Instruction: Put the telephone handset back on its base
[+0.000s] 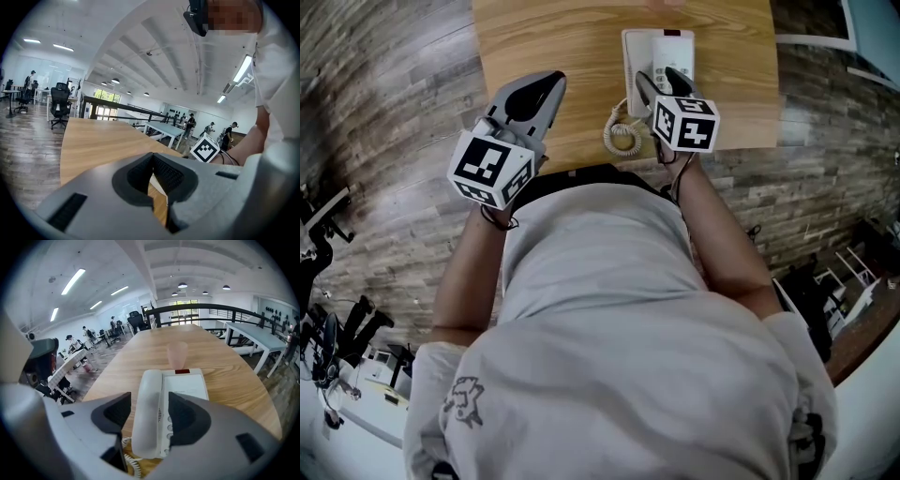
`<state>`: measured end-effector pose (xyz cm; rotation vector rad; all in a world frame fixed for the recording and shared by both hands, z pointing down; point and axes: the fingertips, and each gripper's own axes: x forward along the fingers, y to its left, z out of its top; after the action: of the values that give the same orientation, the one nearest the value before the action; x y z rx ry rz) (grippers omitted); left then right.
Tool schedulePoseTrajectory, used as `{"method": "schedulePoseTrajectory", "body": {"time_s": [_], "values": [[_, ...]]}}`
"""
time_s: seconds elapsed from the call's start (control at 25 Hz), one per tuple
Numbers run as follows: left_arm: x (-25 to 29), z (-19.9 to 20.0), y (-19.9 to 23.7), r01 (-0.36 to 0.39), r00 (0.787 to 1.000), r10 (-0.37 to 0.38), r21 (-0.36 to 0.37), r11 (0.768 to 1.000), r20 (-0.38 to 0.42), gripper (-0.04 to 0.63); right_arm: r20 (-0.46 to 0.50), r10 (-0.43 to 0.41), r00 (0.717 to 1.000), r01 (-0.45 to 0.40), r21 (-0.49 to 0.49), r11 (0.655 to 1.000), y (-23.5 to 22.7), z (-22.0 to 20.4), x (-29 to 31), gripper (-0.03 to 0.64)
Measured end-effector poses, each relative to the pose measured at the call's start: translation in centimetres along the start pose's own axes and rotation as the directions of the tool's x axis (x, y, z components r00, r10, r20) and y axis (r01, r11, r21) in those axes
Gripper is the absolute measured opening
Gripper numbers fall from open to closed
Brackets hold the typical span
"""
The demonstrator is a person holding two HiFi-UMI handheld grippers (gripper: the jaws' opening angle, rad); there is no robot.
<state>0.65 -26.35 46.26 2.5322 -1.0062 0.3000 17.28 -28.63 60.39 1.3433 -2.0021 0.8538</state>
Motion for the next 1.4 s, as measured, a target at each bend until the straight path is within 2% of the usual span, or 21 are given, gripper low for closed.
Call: {"method": "schedulePoseTrajectory", "body": {"time_s": [0.24, 0.4, 0.64, 0.76, 0.96, 1.16, 1.4], "values": [[-0.7, 1.9, -0.9, -0.005, 1.000, 0.004, 0.030, 1.000, 0.021, 0.006, 0.102, 0.042, 0.994, -0.036, -0.056, 0.998, 0.2, 3.5, -4.3, 0.247], [-1.2, 4.1, -1.6, -0.005, 0.999, 0.002, 0.062, 0.998, 0.052, 0.006, 0.199, 0.092, 0.976, -0.071, -0.112, 0.991, 1.2, 6.4, -7.5, 0.222], [-2.4, 7.4, -3.7, 0.019, 0.995, -0.028, 0.095, 0.995, 0.100, 0.006, 0.340, 0.227, 0.912, -0.155, -0.226, 0.962, 4.1, 9.6, -13.0, 0.142], [-3.2, 8.6, -4.8, 0.050, 0.992, -0.064, 0.122, 0.991, 0.113, 0.006, 0.401, 0.267, 0.876, -0.163, -0.274, 0.948, 5.4, 10.3, -15.5, 0.091], [-5.4, 9.6, -6.3, 0.124, 0.982, -0.144, 0.161, 0.979, 0.123, 0.006, 0.460, 0.253, 0.851, -0.109, -0.316, 0.943, 7.7, 10.0, -19.0, 0.006], [-9.5, 9.8, -7.3, 0.177, 0.970, -0.206, 0.206, 0.962, 0.130, 0.006, 0.497, 0.212, 0.841, -0.064, -0.298, 0.953, 10.8, 8.2, -21.9, 0.006], [-15.9, 8.5, -8.1, 0.222, 0.956, -0.257, 0.224, 0.949, 0.142, 0.006, 0.553, 0.187, 0.812, -0.045, -0.259, 0.965, 16.4, 5.4, -25.3, 0.006]]}}
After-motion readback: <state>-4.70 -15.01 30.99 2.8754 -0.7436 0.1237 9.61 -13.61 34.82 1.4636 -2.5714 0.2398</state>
